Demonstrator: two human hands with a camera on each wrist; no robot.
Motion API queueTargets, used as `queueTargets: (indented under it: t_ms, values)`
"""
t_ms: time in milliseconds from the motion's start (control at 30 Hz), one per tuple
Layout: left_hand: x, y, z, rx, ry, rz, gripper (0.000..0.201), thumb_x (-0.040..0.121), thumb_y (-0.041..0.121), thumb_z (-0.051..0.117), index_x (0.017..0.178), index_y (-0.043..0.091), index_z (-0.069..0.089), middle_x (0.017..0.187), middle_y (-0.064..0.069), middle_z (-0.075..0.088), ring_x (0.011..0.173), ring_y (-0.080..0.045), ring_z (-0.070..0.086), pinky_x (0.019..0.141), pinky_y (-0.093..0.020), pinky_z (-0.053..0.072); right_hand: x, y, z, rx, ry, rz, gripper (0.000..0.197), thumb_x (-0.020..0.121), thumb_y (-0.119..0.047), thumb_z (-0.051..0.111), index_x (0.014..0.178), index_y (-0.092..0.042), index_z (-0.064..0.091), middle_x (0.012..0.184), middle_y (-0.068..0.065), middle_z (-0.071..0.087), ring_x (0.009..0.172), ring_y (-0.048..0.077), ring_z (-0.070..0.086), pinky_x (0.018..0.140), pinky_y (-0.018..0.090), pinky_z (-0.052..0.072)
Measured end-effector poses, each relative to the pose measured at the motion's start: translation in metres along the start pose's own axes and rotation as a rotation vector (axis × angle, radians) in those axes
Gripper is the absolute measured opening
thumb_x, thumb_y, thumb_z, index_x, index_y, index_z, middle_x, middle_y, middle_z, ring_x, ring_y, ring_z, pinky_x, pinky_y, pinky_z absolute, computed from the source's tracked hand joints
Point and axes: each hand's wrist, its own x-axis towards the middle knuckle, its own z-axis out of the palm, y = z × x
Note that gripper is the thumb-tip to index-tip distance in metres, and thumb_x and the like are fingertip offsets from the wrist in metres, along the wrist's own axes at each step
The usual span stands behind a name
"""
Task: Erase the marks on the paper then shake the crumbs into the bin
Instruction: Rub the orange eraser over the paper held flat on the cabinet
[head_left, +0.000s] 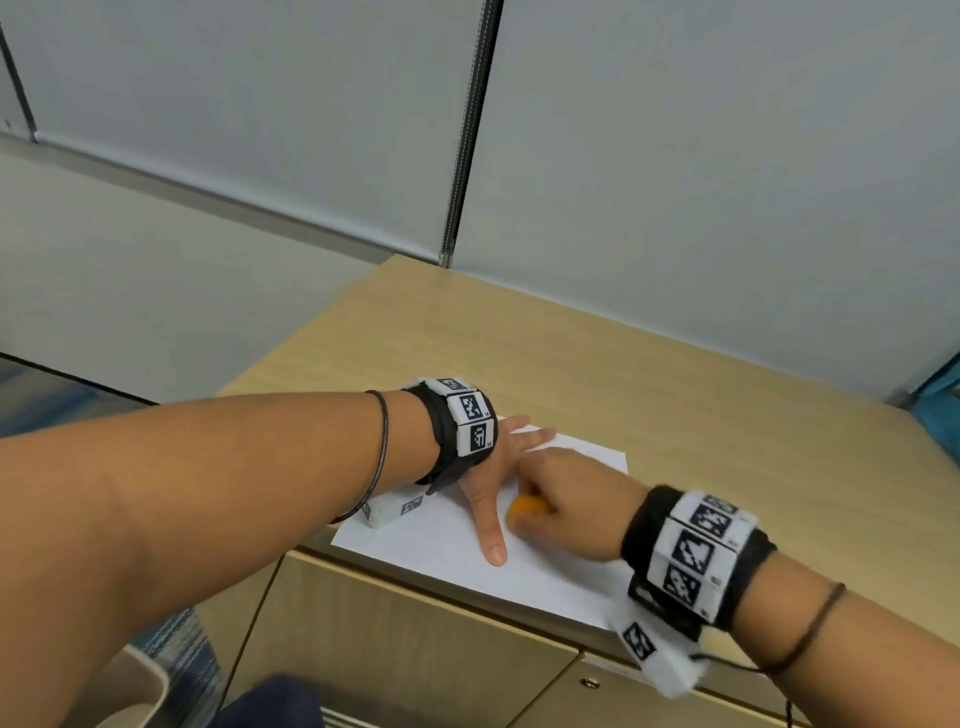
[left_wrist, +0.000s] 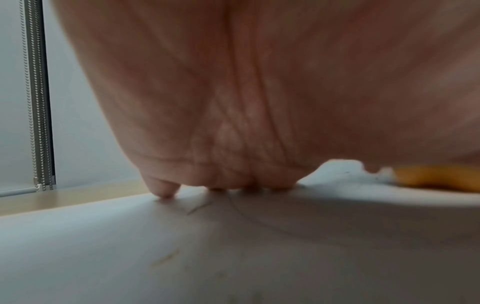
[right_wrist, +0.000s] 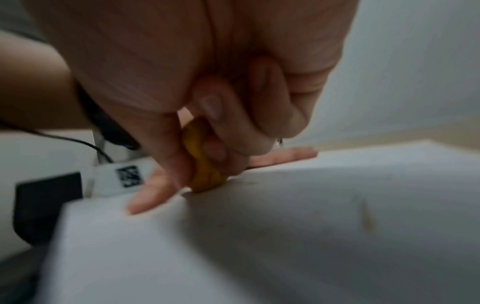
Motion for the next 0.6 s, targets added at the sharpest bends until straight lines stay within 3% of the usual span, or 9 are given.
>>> queueTargets:
  t_ms: [67,200,267,333,400,500,600]
  values:
    - [0.001,-0.002,0.002,-0.003,0.001,0.011,0.144,0.058,0.082,0.073,0.153,0.037,-0.026,0.159,0.011,-0.036,0.15,-0.022,-0.027,0.117,-0.067,-0.003,-0.007,0.001,0.001,0.016,-0.055,-0.011,0.023,0.087,-0.042,0.06,0.098,-0.023,0.056,0.09,-0.004,0.062,0.081,0.017,0.06,0.075,0.038,0.053]
    - [0.005,-0.003,0.006,-0.014,0.031,0.03,0.145,0.054,0.087,0.07,0.151,0.04,-0.027,0.16,0.012,-0.036,0.15,-0.024,-0.026,0.116,-0.069,-0.004,0.014,0.034,-0.022,-0.132,0.032,0.236,0.019,0.09,-0.037,0.057,0.094,-0.019,0.053,0.091,0.001,0.061,0.084,0.023,0.058,0.072,0.033,0.047]
    - [0.005,-0.004,0.005,-0.018,0.028,0.016,0.148,0.051,0.087,0.071,0.153,0.039,-0.024,0.16,0.013,-0.035,0.15,-0.023,-0.028,0.116,-0.069,-0.004,0.013,0.018,-0.012,-0.084,0.06,0.123,0.023,0.086,-0.036,0.056,0.104,-0.021,0.055,0.096,0.0,0.064,0.087,0.021,0.06,0.074,0.034,0.05]
    - [0.004,-0.004,0.004,-0.019,0.011,0.004,0.15,0.05,0.086,0.073,0.153,0.039,-0.024,0.159,0.013,-0.037,0.149,-0.022,-0.03,0.117,-0.068,-0.005,0.0,-0.007,0.004,0.01,-0.001,-0.027,0.032,0.084,-0.039,0.059,0.11,-0.019,0.056,0.094,-0.002,0.064,0.083,0.018,0.06,0.074,0.035,0.052]
    - [0.005,-0.003,0.004,-0.002,0.009,0.021,0.145,0.055,0.084,0.073,0.154,0.039,-0.023,0.159,0.011,-0.037,0.149,-0.023,-0.03,0.117,-0.068,-0.004,-0.001,-0.002,0.0,0.03,-0.049,0.034,0.028,0.086,-0.039,0.063,0.099,-0.015,0.06,0.089,0.002,0.065,0.08,0.021,0.061,0.072,0.038,0.053]
    - [0.003,-0.001,0.004,0.012,0.033,0.028,0.144,0.056,0.086,0.07,0.152,0.038,-0.026,0.16,0.012,-0.034,0.15,-0.024,-0.026,0.116,-0.07,-0.004,0.014,0.028,-0.021,-0.071,0.036,0.239,0.021,0.087,-0.036,0.061,0.088,-0.016,0.06,0.086,0.003,0.064,0.081,0.025,0.062,0.067,0.033,0.049]
    - [0.002,-0.002,0.004,-0.02,0.022,-0.007,0.145,0.057,0.082,0.074,0.153,0.037,-0.026,0.16,0.011,-0.034,0.15,-0.023,-0.024,0.116,-0.07,-0.003,0.008,0.011,-0.012,-0.021,0.056,0.138,0.012,0.089,-0.027,0.06,0.088,-0.016,0.057,0.085,0.003,0.064,0.076,0.02,0.058,0.065,0.029,0.043]
